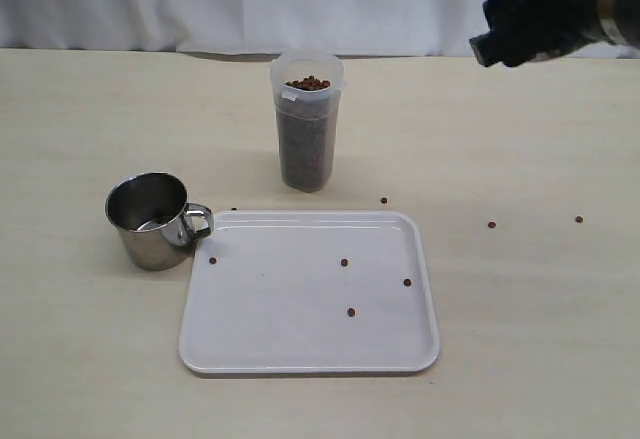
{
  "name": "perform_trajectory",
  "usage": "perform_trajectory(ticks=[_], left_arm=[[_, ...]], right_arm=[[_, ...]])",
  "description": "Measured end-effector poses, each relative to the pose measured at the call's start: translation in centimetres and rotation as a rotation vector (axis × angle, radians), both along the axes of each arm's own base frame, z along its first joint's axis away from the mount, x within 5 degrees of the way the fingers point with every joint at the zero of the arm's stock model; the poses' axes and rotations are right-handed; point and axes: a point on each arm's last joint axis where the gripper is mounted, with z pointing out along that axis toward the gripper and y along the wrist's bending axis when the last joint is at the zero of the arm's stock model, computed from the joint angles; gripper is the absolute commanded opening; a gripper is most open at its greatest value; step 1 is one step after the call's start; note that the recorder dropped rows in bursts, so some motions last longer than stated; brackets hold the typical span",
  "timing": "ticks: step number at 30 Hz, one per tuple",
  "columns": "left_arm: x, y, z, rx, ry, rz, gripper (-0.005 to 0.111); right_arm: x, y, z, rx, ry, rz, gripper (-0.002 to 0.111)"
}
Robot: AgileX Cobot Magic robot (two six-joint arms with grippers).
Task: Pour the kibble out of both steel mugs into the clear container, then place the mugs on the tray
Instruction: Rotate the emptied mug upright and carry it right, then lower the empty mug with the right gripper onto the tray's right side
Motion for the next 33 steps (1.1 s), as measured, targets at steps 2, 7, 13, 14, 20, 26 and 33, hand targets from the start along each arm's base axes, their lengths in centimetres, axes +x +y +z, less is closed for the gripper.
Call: perform_trajectory(ticks=[2, 7, 13, 14, 20, 26, 33], left_arm=[[0.0, 0.0, 0.0, 0.0, 0.0, 0.0, 0.0], [0.0, 0.0, 0.0, 0.0, 0.0, 0.0, 0.0], [0.0, 0.0, 0.0, 0.0, 0.0, 0.0, 0.0], [0.0, 0.0, 0.0, 0.0, 0.0, 0.0, 0.0], [0.0, 0.0, 0.0, 0.0, 0.0, 0.0, 0.0], [0.0, 0.0, 0.0, 0.0, 0.0, 0.0, 0.0], [0.0, 0.0, 0.0, 0.0, 0.0, 0.0, 0.0]], right_arm=[[-1.2, -1.1, -1.0, 0.117, 0.003, 0.036, 0.005], [-3.4, -3.1, -5.3, 0.202, 0.105, 0.092, 0.005], [-4.7, -3.9, -8.4, 0.22, 0.213, 0.064, 0.005], [-5.0, -4.0, -8.8, 0.25, 0.234, 0.046, 0.005], [-5.8, -4.0, -10.1, 0.273, 0.29, 0.05, 0.005], [-5.7, -4.2, -10.1, 0.281, 0.286, 0.017, 0.005], [-5.5, -5.0, -10.1, 0.265, 0.269, -0.072, 0.005]])
